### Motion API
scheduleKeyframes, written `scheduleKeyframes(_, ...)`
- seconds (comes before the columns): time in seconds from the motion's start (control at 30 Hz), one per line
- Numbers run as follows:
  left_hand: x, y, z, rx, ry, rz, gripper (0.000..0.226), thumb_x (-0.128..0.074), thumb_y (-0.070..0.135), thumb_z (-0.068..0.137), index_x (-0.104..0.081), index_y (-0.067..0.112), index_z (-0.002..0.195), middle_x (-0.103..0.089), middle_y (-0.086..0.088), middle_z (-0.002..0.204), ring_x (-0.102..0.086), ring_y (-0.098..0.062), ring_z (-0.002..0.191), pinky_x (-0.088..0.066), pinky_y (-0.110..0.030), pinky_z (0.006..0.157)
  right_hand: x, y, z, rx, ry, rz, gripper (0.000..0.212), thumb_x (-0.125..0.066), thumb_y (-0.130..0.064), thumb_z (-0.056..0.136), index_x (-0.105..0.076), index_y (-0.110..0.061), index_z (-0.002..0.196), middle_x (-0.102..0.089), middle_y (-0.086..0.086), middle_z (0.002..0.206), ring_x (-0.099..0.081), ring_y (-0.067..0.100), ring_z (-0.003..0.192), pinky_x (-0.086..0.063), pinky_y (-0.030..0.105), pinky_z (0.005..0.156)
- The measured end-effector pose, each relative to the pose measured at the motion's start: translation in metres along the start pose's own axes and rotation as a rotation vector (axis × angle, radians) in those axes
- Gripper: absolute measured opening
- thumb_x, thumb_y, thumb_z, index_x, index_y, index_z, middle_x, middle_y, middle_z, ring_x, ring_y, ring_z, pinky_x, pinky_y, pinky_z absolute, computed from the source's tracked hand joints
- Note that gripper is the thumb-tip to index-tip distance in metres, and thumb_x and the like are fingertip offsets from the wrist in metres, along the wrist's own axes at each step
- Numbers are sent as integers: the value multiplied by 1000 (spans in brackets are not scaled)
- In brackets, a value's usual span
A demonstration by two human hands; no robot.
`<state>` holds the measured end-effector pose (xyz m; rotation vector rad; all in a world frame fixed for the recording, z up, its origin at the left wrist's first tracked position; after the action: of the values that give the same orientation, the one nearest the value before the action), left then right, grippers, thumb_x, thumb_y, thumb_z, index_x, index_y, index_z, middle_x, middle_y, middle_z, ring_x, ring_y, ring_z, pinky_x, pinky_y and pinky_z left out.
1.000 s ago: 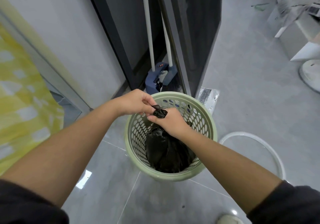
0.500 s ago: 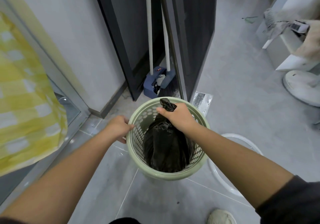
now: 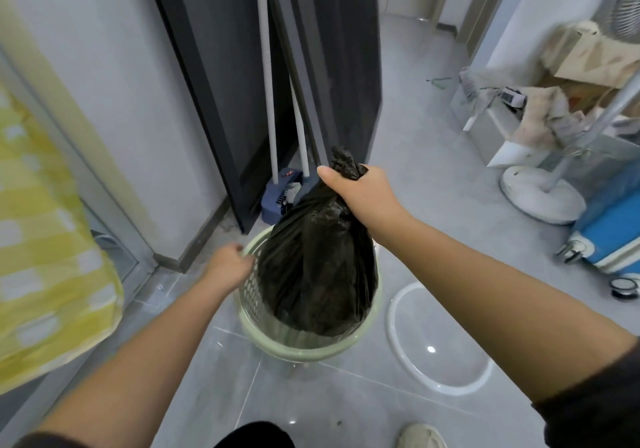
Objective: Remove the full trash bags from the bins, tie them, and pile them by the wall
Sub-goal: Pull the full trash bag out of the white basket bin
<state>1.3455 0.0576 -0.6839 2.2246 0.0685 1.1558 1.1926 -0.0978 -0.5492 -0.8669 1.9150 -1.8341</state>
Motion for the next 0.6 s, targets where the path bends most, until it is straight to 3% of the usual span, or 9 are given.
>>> scheduleKeyframes(0.1, 2, 27, -5, 7, -39, -262, 44, -42, 41, 97, -52, 6, 122, -59, -8, 98, -56, -27, 87, -40, -35, 76, 10, -30, -6, 11, 36, 77, 28, -73, -32, 81, -58, -12, 68, -62, 4, 69, -64, 18, 69, -53, 32, 68)
scheduleKeyframes(0.2, -7, 49, -23, 194, -324, -623, 46, -33, 53, 97, -54, 13, 109, -57, -7, 109, -56, -30, 103, -44, -45, 84, 25, -56, -14, 35, 75, 94, 29, -73, -32, 81, -54, -11, 72, -58, 7, 71, -62, 19, 68, -51, 31, 65)
scheduleKeyframes(0.27, -14, 64, -32, 238, -407, -736, 47, -34, 55, 96, -58, 14, 97, -60, -9, 104, -58, -30, 98, -48, -46, 85, 38, -70, -20, 52, 101, 100, 28, -73, -32, 82, -55, -11, 75, -58, 7, 71, -62, 20, 67, -52, 31, 65)
scheduleKeyframes(0.4, -39, 101, -41, 209, -467, -812, 46, -35, 50, 97, -59, 11, 88, -62, -10, 89, -60, -28, 84, -50, -42, 75, 76, -83, -29, 66, 185, 90, 25, -73, -33, 81, -61, -13, 72, -64, 3, 69, -66, 19, 67, -53, 30, 65)
scheduleKeyframes(0.6, -98, 167, -55, 85, -615, -710, 43, -41, 50, 95, -61, 12, 97, -63, -10, 100, -61, -28, 92, -52, -43, 77, 148, -65, -46, 21, 319, 65, 29, -74, -33, 79, -57, -9, 79, -61, 10, 77, -65, 24, 73, -56, 46, 80)
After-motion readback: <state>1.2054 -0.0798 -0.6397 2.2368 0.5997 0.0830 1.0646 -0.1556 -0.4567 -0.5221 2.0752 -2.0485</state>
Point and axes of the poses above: each hand's wrist, its own z-axis towards the middle knuckle, its own x-axis out of the back of the hand, y = z × x, the point moved 3 cm from there along z, towards the middle knuckle
